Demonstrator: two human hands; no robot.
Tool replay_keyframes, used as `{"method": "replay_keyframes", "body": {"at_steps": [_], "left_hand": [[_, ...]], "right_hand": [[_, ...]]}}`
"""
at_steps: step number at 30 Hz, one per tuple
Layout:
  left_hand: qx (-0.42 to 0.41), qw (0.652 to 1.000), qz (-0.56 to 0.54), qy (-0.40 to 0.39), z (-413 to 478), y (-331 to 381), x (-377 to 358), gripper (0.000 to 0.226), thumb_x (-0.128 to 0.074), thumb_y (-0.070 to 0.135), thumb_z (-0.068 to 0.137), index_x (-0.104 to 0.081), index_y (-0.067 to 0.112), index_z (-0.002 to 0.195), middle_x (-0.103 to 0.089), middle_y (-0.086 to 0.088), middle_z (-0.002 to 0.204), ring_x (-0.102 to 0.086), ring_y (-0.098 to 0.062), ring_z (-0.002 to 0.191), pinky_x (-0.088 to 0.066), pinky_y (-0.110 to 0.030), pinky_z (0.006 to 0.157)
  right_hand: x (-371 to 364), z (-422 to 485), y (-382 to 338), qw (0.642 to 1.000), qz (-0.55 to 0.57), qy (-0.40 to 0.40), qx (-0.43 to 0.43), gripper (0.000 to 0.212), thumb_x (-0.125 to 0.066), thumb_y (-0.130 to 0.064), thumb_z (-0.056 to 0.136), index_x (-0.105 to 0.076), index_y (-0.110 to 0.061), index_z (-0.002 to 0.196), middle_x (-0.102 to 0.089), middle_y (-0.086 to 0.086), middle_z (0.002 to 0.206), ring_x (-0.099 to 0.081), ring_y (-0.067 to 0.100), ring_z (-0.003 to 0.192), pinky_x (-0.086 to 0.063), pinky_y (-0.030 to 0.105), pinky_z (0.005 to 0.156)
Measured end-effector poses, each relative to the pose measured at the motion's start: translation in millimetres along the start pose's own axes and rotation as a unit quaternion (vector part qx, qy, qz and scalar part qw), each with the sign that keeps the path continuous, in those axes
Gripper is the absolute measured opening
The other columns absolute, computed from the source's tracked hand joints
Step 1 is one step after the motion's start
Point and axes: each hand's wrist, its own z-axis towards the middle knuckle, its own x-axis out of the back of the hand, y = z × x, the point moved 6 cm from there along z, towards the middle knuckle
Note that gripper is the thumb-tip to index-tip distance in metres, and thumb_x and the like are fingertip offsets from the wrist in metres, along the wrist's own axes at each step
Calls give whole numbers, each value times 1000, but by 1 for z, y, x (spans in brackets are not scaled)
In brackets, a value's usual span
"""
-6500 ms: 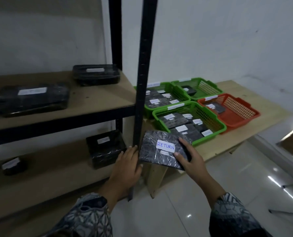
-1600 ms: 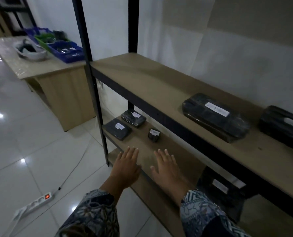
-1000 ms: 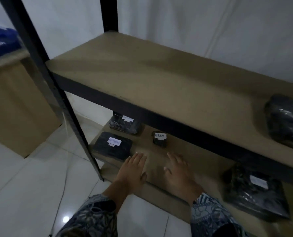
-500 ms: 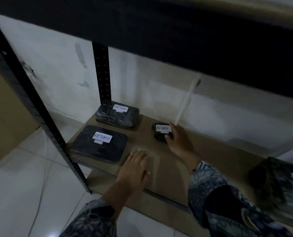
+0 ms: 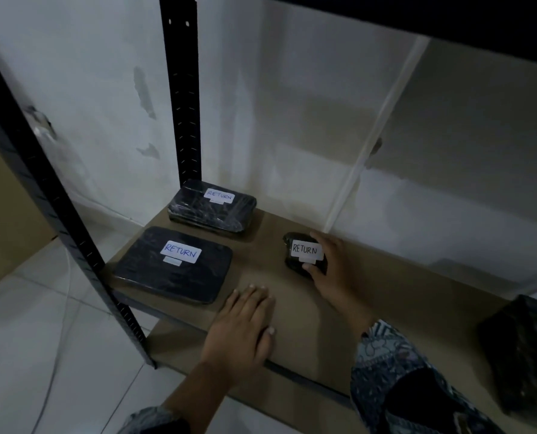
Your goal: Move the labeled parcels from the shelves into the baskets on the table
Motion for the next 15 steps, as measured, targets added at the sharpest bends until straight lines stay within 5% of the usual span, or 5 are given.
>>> {"method": "replay_keyframes", "body": {"at_steps": [4,7,12,15], "left_hand": [[-5,1000,-3,16,1,1,2,50,-40,36,87,-56,10,127,-55,-8,132,-47,-25,126,-25,-40,107],[-6,1000,-4,18,1,2,4,51,-39,36,87,-55,10,128,-54,-9,133,-46,-25,127,-25,-40,107],[-4,1000,1,-1,4,1,2,51,-40,36,85,-56,8,124,-56,-10,130,-47,-27,125,-25,-42,106],[-1,999,5,-34,4,3,9,52,-41,37,80,-60,7,118,-59,-9,124,-52,-28,121,-39,-43,103]], "right_hand": [[0,-4,4,999,-13,-2,-47,79,-72,-7,80,-31,-18,146,-31,5,146,-35,20,131,-33,28,105],[2,-3,2,998,-40,1,-39,69,-73,-14,81,-39,-12,140,-33,4,144,-38,20,129,-31,19,99],[7,-10,-4,997,-33,-20,-68,65,-75,-28,79,-45,-11,134,-41,5,130,-46,20,117,-39,23,91],[17,-25,-16,997,-5,-18,-74,61,-78,-29,75,-51,-10,126,-44,4,116,-52,21,107,-47,29,89]]}}
